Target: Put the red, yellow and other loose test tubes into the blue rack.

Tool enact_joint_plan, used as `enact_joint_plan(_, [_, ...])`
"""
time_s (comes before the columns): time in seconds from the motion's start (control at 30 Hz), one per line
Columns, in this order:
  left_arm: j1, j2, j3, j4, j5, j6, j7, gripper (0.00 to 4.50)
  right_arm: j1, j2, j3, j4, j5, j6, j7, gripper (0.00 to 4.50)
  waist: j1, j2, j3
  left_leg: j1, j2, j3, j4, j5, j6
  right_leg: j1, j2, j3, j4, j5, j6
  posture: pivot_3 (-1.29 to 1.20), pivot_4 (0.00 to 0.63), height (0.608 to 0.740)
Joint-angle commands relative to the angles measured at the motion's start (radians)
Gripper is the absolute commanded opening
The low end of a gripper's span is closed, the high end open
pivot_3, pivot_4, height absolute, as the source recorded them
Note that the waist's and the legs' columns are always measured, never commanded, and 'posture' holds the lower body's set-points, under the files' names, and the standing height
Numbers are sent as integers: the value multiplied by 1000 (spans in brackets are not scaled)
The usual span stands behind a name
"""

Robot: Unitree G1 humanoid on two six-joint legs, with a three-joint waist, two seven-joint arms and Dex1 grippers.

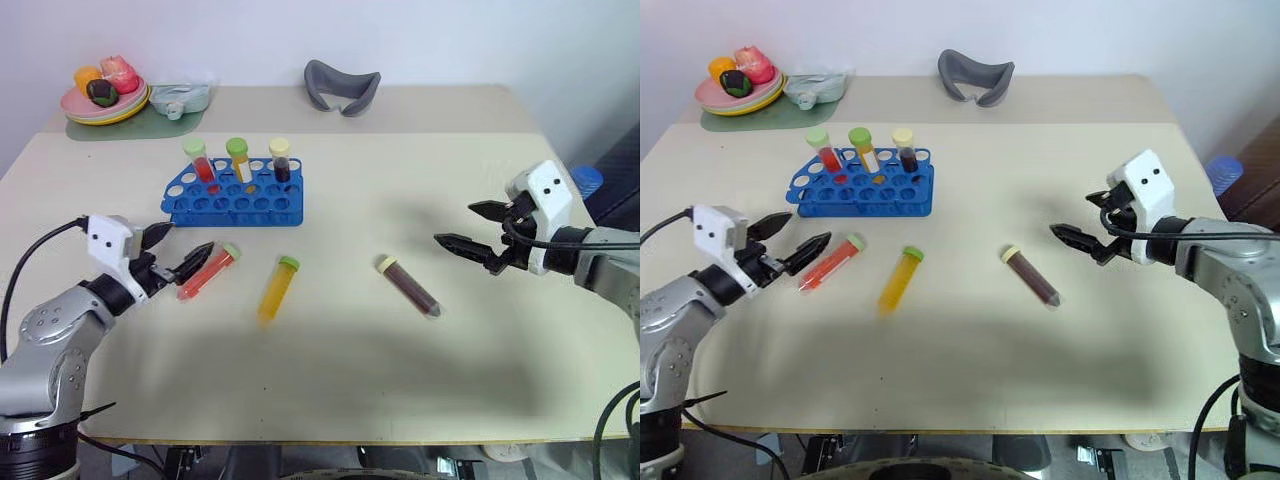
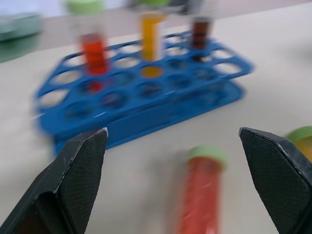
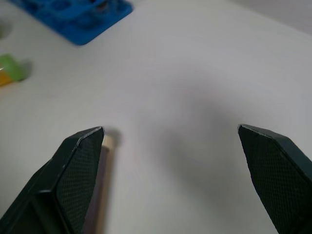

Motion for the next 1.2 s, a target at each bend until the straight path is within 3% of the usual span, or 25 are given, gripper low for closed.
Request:
enact_joint_plan(0.03, [-14,37,-65,-68,-33,-4,-89,4421,-82,-23,63,-118,72,169,-42,4500,-3,0,0,0,0,0,0,0,0,0,0,0,0,0,0,0,150,740])
enact_joint_plan(0.13, [1,83,-170,-110,11,-43,-181,4421,-212,80,155,-143,107,420,-139,4500,-7,0,0,0,0,0,0,0,0,-1,0,0,1,0,0,0,150,740])
enact_joint_plan(0.2, [8,99,-240,-136,41,-82,-226,4421,-264,160,207,-106,134,494,-254,4500,-7,0,0,1,0,0,0,0,0,-1,1,1,1,0,0,0,150,740])
enact_joint_plan(0.5, [-14,57,-360,-167,46,-103,-252,4421,-436,154,443,129,398,501,-662,4500,-2,1,0,-9,0,-1,3,0,0,-8,0,-1,1,0,0,0,150,740])
enact_joint_plan(0.8, [49,47,-358,-197,45,-122,-241,4421,-583,132,626,435,787,501,-999,4500,-5,1,0,-11,0,-1,3,0,1,-10,0,0,2,0,0,0,150,740])
enact_joint_plan(1.2, [62,44,-363,-227,40,-112,-207,4421,-684,174,757,633,978,501,-1261,4500,-4,1,0,-13,0,-1,3,0,1,-11,0,-1,2,0,0,0,150,740])
